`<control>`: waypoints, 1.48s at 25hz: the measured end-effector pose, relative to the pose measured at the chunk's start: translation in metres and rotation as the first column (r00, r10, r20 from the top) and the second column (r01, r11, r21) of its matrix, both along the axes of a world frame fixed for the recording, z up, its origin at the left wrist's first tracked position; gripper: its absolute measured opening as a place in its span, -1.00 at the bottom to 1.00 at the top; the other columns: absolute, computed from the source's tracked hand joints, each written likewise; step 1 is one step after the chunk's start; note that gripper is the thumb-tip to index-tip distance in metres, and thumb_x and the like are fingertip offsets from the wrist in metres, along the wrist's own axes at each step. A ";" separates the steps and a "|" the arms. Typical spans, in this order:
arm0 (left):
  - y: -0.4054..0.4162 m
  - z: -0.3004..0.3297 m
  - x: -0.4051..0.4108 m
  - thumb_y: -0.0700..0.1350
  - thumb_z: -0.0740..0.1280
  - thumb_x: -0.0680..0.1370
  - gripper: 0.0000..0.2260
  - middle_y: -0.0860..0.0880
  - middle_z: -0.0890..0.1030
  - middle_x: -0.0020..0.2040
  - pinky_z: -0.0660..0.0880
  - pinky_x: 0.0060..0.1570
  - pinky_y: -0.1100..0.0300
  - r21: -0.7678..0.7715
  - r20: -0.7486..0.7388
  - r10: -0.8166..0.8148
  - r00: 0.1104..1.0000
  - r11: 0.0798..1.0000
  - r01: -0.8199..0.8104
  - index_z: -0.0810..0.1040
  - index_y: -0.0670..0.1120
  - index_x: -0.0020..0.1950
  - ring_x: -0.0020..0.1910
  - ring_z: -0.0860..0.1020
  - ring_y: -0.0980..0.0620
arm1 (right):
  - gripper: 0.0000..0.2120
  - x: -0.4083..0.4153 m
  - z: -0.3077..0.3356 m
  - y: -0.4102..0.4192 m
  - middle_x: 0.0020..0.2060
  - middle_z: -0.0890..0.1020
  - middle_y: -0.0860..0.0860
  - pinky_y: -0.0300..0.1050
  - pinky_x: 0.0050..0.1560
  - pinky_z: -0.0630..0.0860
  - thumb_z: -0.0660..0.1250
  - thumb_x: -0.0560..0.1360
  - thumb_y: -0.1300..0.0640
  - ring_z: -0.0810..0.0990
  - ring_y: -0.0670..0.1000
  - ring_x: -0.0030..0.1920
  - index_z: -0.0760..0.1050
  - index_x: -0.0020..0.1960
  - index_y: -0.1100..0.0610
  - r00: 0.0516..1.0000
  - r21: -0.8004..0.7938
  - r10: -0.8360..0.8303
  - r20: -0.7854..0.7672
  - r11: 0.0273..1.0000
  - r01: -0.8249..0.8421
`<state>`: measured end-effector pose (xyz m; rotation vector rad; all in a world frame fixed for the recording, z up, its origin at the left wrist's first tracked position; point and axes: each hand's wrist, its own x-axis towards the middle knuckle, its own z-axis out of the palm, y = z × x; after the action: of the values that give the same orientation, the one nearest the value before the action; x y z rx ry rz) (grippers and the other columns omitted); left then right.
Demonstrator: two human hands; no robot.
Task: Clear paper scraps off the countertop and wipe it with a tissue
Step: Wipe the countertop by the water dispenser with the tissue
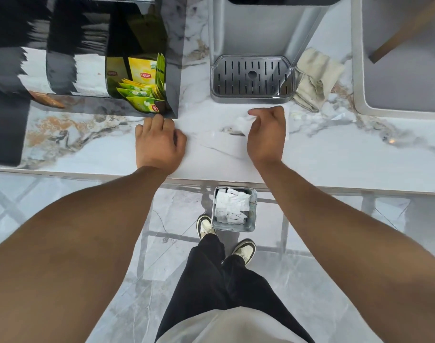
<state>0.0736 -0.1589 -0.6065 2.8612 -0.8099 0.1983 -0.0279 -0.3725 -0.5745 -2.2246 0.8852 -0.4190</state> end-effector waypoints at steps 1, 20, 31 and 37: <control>0.001 -0.001 0.001 -0.08 0.18 0.54 -0.79 -0.20 0.46 -0.16 0.32 -0.13 -0.06 -0.003 -0.003 0.006 1.000 1.000 -0.006 0.45 -0.20 -0.17 -0.13 0.41 -0.23 | -0.65 0.011 -0.003 -0.001 0.11 0.50 0.19 -0.24 0.23 0.36 0.15 0.49 0.43 0.51 0.16 0.12 0.60 0.13 0.22 0.999 0.005 -0.018 -0.034 1.000 0.018; 0.003 -0.002 0.002 -0.07 0.13 0.57 -0.76 -0.22 0.48 -0.10 0.33 -0.09 -0.06 0.001 0.001 -0.015 1.000 1.000 0.015 0.48 -0.20 -0.10 -0.10 0.43 -0.24 | -0.70 -0.083 0.005 0.029 -0.11 0.62 0.02 -0.02 0.00 0.53 0.32 0.40 0.48 0.57 0.05 -0.05 0.70 -0.11 0.15 0.572 0.170 0.820 -0.013 0.565 -0.807; 0.003 -0.006 0.002 -0.07 0.13 0.57 -0.78 -0.21 0.47 -0.12 0.31 -0.11 -0.06 -0.015 0.006 -0.011 1.000 1.000 0.011 0.45 -0.19 -0.13 -0.12 0.42 -0.23 | -0.67 -0.040 -0.006 -0.036 0.07 0.53 0.21 -0.11 0.21 0.43 0.23 0.43 0.37 0.54 0.18 0.11 0.61 0.13 0.21 0.980 -0.108 0.164 -0.110 0.978 -0.176; 0.003 -0.003 0.001 -0.07 0.13 0.58 -0.76 -0.23 0.47 -0.10 0.32 -0.08 -0.09 -0.012 -0.008 -0.008 1.000 1.000 0.008 0.47 -0.21 -0.10 -0.08 0.43 -0.25 | -0.74 -0.095 -0.011 0.041 -0.09 0.57 0.12 -0.16 0.05 0.49 0.32 0.41 0.42 0.58 0.11 -0.03 0.64 0.03 0.23 0.878 -0.050 0.479 0.009 0.877 -0.478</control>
<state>0.0750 -0.1556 -0.6099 2.8454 -0.8152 0.1903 -0.1229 -0.3316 -0.5857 -2.3748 0.2874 -0.2256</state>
